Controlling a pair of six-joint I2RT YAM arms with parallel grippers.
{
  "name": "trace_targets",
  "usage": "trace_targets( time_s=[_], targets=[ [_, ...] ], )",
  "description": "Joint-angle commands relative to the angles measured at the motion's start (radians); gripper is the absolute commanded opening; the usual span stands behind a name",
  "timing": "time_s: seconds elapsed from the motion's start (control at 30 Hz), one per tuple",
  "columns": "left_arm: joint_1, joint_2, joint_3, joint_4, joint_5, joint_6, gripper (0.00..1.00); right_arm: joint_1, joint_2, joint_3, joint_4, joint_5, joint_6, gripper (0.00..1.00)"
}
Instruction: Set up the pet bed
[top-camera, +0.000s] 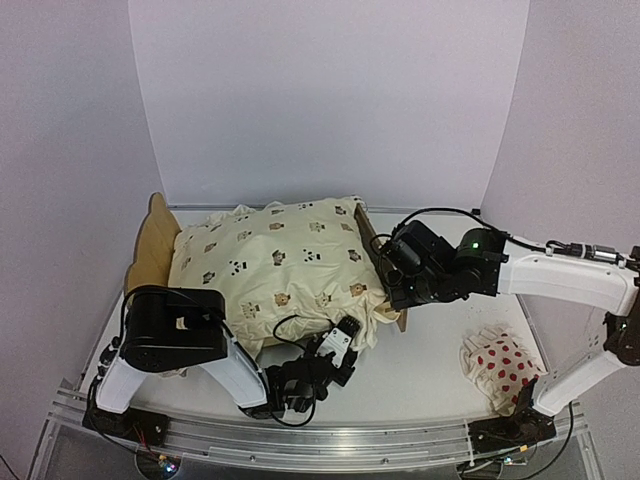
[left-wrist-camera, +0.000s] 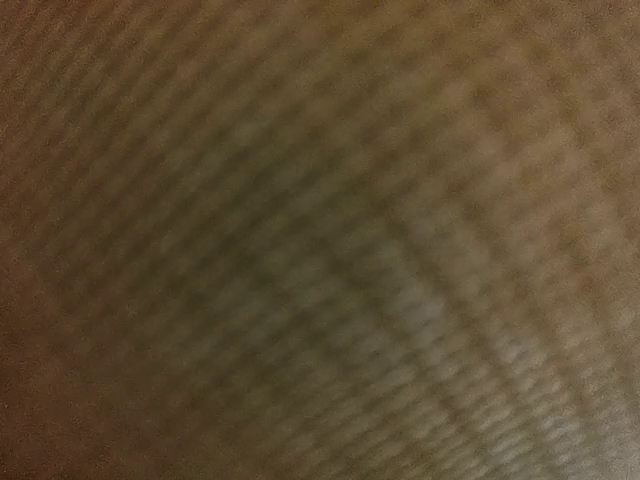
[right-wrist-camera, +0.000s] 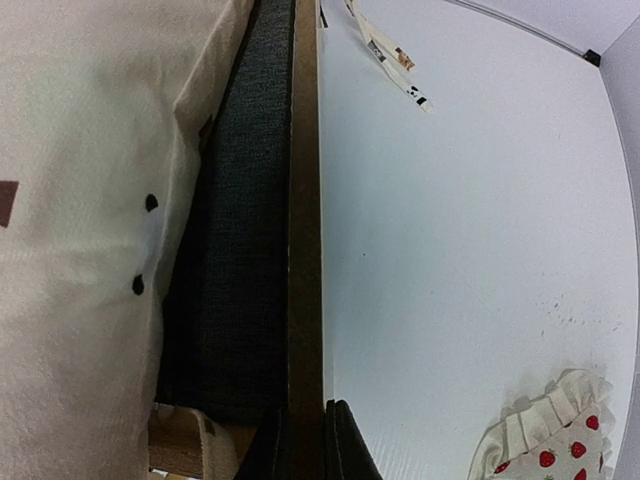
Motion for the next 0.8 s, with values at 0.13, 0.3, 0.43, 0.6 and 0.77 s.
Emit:
trace_targets(
  time_s=[0.13,0.3,0.43,0.6,0.77],
  targets=[
    [0.023,0.091,0.142,0.178,-0.193,0.095,0.28,0.011,-0.103,-0.011,0.041,-0.048,0.047,0.00],
    [0.022,0.131,0.185,0.249,-0.204,0.134,0.30,0.011,-0.098,-0.020,0.041,-0.062,0.058,0.00],
    [0.020,0.141,0.192,0.240,-0.151,0.115,0.31,0.011,-0.097,-0.024,0.040,-0.062,0.058,0.00],
    [0.021,0.138,0.194,0.208,-0.082,0.090,0.09,0.011,-0.099,-0.028,0.040,-0.058,0.054,0.00],
    [0.020,0.121,0.177,0.178,-0.018,0.068,0.00,0.010,-0.088,-0.028,0.042,-0.043,0.054,0.00]
  ],
)
